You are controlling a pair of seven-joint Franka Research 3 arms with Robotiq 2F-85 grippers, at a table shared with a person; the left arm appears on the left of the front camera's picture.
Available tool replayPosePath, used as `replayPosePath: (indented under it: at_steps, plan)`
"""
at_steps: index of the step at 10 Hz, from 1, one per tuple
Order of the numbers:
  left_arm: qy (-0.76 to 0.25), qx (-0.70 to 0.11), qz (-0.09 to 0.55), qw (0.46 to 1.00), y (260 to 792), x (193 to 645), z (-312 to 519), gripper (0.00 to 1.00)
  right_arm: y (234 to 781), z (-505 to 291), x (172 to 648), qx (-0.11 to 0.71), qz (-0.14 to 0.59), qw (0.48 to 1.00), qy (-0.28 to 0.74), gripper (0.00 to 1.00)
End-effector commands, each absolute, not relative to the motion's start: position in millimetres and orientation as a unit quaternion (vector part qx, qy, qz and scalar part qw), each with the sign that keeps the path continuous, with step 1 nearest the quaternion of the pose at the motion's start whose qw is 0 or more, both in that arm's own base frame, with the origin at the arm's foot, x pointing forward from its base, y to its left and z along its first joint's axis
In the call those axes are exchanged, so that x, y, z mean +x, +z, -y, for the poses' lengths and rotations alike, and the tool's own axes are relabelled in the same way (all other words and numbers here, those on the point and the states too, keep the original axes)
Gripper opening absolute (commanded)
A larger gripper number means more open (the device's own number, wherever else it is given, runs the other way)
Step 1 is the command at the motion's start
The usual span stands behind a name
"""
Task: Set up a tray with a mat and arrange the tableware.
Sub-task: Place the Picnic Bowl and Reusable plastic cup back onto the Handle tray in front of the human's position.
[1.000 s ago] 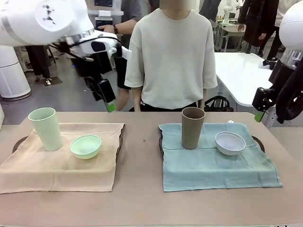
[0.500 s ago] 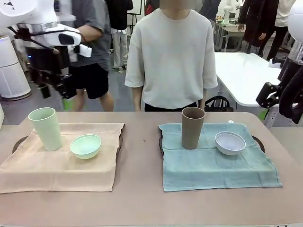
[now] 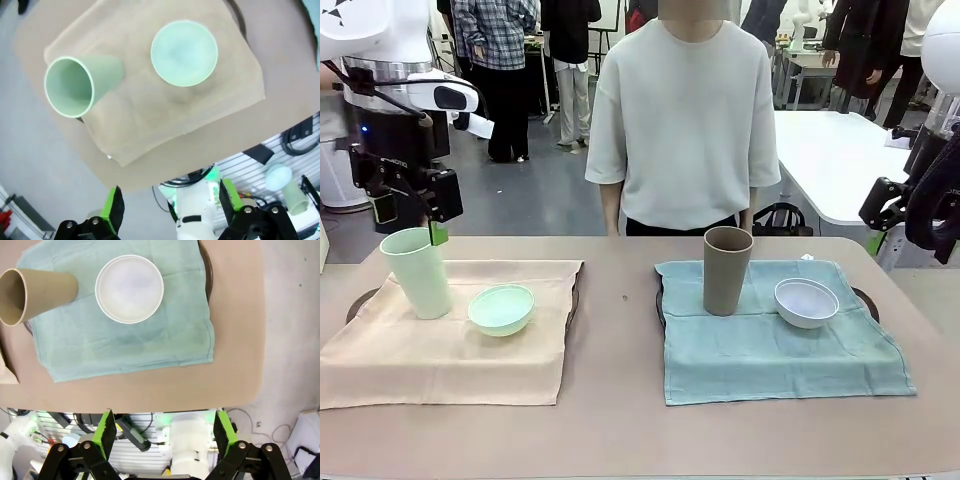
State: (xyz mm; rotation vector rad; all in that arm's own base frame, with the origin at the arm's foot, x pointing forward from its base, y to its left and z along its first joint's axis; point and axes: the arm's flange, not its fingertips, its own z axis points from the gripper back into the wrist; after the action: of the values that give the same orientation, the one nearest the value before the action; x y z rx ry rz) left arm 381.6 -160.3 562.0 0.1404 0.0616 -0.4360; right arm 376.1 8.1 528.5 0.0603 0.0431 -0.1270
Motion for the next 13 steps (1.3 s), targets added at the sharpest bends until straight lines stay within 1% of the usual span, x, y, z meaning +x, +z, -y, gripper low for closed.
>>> replayPosePath:
  at_steps: [1,9,11,13]
  plan:
    - [-0.226,0.068,-0.019,0.971,563.9,383.6,161.0,1.0,529.2,-9.3,372.2,0.03,-0.02,0.997,-0.062,1.0]
    - [-0.218,0.069,-0.025,0.973,563.4,382.5,161.6,1.0,530.9,-8.2,374.8,0.03,-0.019,0.997,-0.063,1.0]
    - [-0.185,0.012,-0.02,0.982,556.6,384.0,100.2,1.0,532.1,30.8,370.6,0.051,-0.005,0.994,-0.1,1.0]
    - [-0.164,-0.069,-0.009,0.984,551.8,380.3,34.0,1.0,535.6,67.5,363.0,0.077,-0.001,0.989,-0.129,1.0]
